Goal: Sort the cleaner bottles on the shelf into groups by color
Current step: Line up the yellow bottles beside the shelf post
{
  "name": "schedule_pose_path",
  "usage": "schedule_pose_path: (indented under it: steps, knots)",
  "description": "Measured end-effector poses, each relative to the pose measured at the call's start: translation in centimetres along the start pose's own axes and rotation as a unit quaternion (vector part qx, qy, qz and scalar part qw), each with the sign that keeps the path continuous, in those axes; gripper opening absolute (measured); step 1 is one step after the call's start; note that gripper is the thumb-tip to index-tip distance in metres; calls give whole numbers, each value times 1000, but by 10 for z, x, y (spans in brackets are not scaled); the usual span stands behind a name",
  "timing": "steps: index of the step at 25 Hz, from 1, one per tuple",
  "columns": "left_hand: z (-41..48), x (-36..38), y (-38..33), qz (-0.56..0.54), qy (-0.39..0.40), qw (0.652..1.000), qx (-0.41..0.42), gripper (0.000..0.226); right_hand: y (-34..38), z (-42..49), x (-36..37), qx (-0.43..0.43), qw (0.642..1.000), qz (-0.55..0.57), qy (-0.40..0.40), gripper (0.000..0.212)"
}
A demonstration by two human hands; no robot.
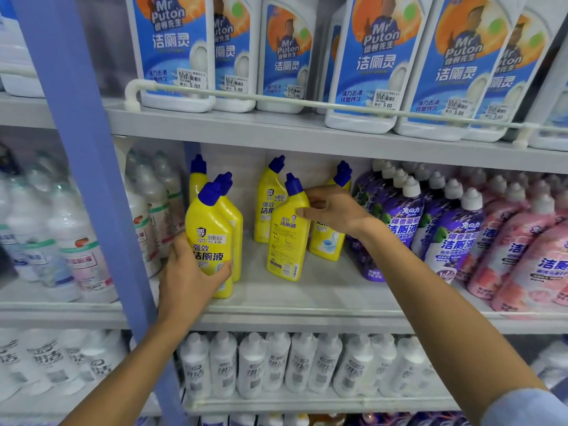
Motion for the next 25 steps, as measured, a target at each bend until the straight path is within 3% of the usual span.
schedule_pose_path:
  steps: [8, 11, 13, 15, 17, 19, 23, 25]
  knots:
    - [-2, 1, 0, -1, -6, 1000, -2, 83, -5, -17, 22, 67, 987, -9, -145, 44]
    - [-3, 2, 1, 0, -7, 1000, -8, 83, 8, -19, 31, 71, 972, -103, -199, 51]
    - [-3, 2, 1, -9, -5, 1000, -5, 81, 14, -19, 33, 70, 975, -89, -192, 49]
    - [-2, 2, 2, -13, -1, 1000, -1, 79, 15, -16, 36, 57, 991, 39, -116, 54]
    - [-2, 1, 2, -10, -1, 1000, -3, 78, 13, -15, 38, 43, 992, 108, -59, 45]
    - [-2, 1, 1, -10, -2, 1000, -1, 78, 10, -14, 39, 53, 990, 88, -99, 37]
    - [-2, 2, 1, -11, 0, 1000, -1, 78, 12, -8, 51, 89, 964, -71, -240, 56]
    - [-2, 1, 1, -14, 4, 1000, -2, 79, 7, -5, 61, 76, 972, -30, -222, 64]
Point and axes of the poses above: each hand's wrist, its own z-axis towards the middle knuckle, its own x-axis out of the palm, y = z × x, the point moved 4 cm from there along z, towards the middle knuckle, and after that the axes turned 7 degrees about z, right-handed, at the moved point
